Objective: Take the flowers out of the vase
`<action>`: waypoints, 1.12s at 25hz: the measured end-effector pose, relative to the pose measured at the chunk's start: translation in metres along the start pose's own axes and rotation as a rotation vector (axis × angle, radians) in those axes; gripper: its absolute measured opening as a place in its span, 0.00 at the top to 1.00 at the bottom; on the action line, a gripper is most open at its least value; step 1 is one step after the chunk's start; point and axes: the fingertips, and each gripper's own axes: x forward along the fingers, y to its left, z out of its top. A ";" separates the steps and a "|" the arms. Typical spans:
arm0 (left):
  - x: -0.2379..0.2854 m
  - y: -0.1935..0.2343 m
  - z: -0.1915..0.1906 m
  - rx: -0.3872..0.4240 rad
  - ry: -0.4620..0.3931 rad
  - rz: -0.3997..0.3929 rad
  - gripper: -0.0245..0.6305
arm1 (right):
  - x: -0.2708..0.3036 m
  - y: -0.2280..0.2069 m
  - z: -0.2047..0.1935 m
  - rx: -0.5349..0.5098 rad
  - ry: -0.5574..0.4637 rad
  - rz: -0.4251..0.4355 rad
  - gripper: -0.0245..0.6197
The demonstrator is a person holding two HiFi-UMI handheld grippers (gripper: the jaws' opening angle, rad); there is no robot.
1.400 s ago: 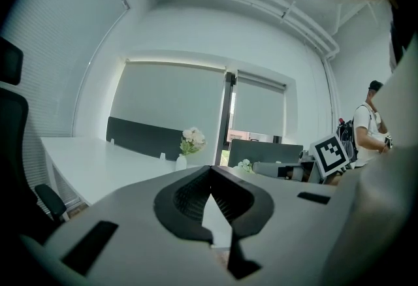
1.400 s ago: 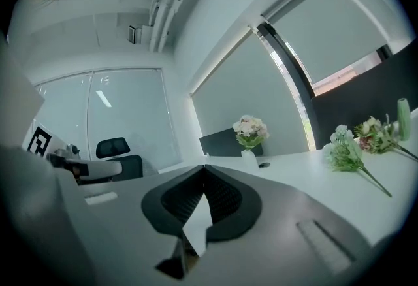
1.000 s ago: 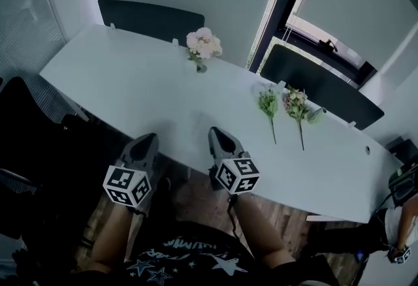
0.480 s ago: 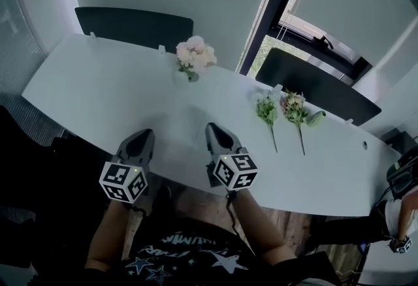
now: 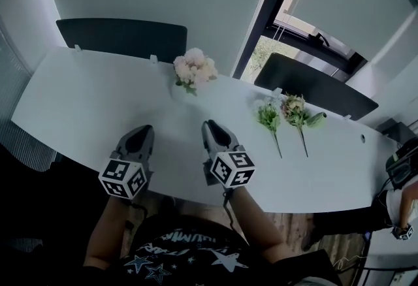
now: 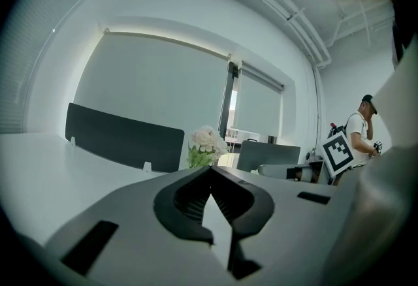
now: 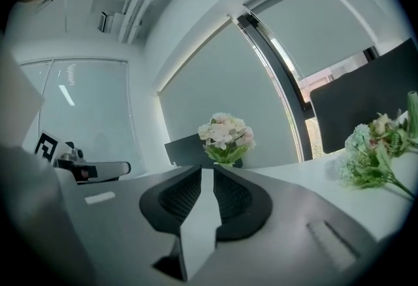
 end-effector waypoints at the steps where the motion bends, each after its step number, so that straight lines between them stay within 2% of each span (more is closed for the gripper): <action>1: 0.005 0.005 0.001 0.001 0.002 -0.008 0.95 | 0.006 0.000 0.000 -0.002 0.002 -0.005 0.91; 6: 0.031 0.029 0.005 0.022 0.018 -0.058 0.95 | 0.037 -0.003 0.000 0.005 -0.001 -0.038 0.75; 12: 0.057 0.056 0.014 0.046 0.019 -0.103 0.95 | 0.070 -0.007 -0.007 0.046 -0.005 -0.078 0.61; 17: 0.073 0.080 0.011 0.069 0.031 -0.085 0.95 | 0.098 -0.013 -0.022 0.105 0.009 -0.109 0.49; 21: 0.085 0.090 0.003 0.052 0.035 -0.099 0.95 | 0.118 -0.016 -0.031 0.104 0.026 -0.108 0.46; 28: 0.113 0.103 -0.002 0.051 0.046 -0.115 0.95 | 0.147 -0.034 -0.023 0.078 0.011 -0.117 0.46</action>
